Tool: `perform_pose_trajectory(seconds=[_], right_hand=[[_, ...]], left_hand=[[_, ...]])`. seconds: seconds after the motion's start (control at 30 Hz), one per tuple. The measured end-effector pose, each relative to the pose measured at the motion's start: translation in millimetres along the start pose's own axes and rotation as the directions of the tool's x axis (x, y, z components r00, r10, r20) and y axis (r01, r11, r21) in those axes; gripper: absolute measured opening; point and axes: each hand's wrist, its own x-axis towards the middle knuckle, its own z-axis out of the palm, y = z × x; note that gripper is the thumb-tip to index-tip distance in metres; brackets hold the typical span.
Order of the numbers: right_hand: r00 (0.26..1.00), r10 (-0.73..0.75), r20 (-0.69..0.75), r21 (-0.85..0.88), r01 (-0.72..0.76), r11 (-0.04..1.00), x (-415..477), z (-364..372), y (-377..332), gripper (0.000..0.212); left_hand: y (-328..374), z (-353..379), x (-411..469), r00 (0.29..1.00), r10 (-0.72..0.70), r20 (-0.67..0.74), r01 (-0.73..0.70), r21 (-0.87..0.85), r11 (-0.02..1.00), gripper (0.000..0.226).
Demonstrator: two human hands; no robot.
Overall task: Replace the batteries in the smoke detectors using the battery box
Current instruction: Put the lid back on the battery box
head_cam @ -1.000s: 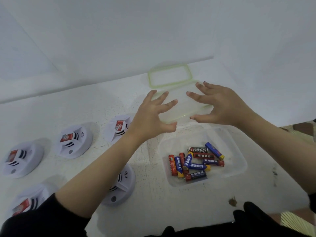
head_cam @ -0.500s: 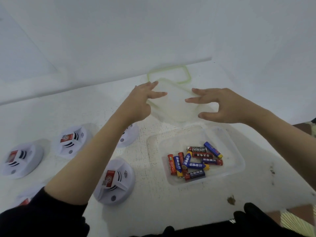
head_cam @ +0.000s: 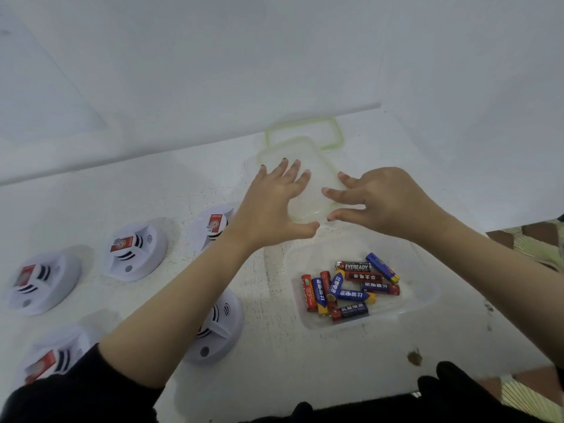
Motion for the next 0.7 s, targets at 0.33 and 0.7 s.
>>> perform_pose_trajectory(seconds=[0.33, 0.7], right_hand=[[0.996, 0.076, 0.045, 0.108, -0.080, 0.991, 4, -2, 2, 0.037], [0.849, 0.461, 0.257, 0.691, -0.495, 0.526, -4, -16, 40, 0.037]], left_hand=[[-14, -11, 2, 0.998, -0.005, -0.064, -0.006, -0.163, 0.987, 0.086], [-24, -28, 5, 0.906, -0.412, 0.099, 0.387, -0.589, 0.709, 0.021]])
